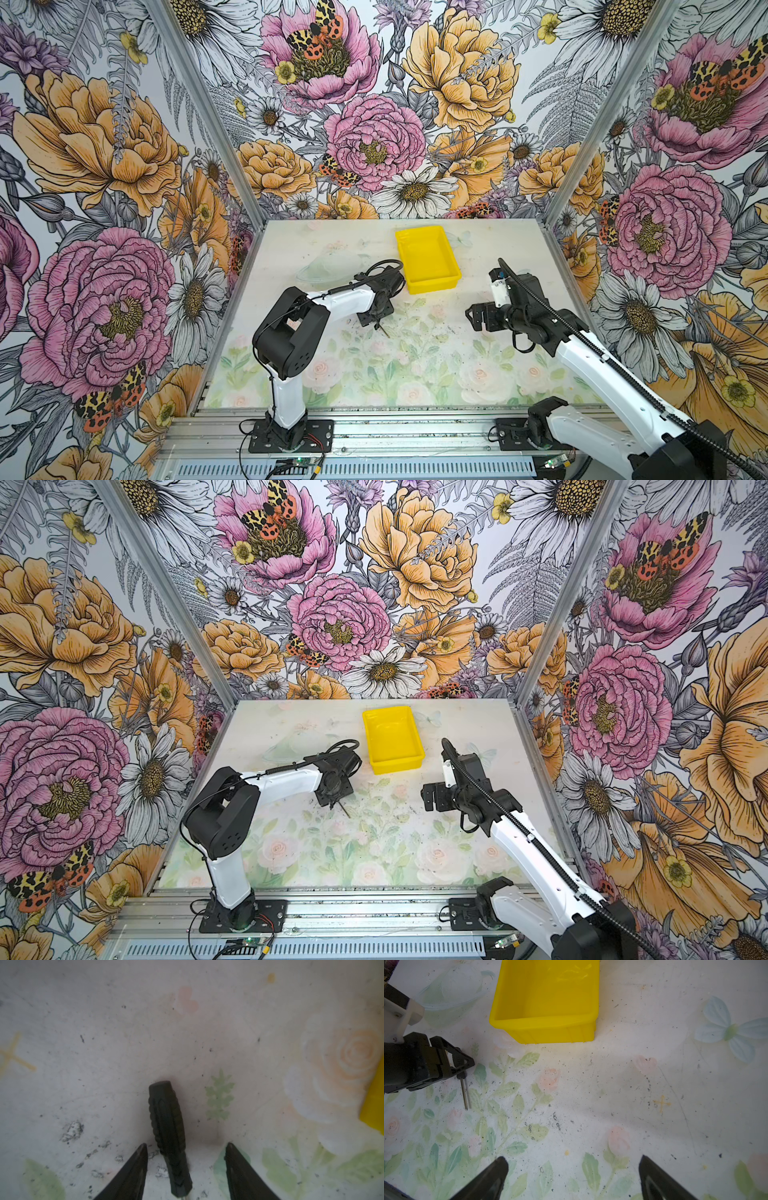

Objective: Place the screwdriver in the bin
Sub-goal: 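Lower the left gripper over the screwdriver handle and close on it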

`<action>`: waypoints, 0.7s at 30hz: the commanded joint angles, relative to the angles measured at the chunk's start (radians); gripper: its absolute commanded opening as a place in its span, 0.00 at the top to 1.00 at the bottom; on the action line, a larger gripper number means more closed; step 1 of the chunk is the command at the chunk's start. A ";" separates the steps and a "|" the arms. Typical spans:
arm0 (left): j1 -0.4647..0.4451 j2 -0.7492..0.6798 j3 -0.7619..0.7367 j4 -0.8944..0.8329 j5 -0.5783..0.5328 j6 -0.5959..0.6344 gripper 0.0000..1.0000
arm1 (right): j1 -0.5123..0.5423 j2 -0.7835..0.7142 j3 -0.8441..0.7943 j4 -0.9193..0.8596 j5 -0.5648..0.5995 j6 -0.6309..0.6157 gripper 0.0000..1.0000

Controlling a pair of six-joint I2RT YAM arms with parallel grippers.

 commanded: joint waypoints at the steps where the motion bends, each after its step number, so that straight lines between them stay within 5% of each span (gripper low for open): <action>1: 0.020 0.012 0.011 0.011 -0.016 0.002 0.44 | 0.007 -0.007 0.007 0.015 0.014 -0.008 0.00; 21: -0.013 0.026 -0.036 0.009 -0.019 -0.032 0.83 | 0.006 -0.017 0.004 0.013 0.029 0.001 0.01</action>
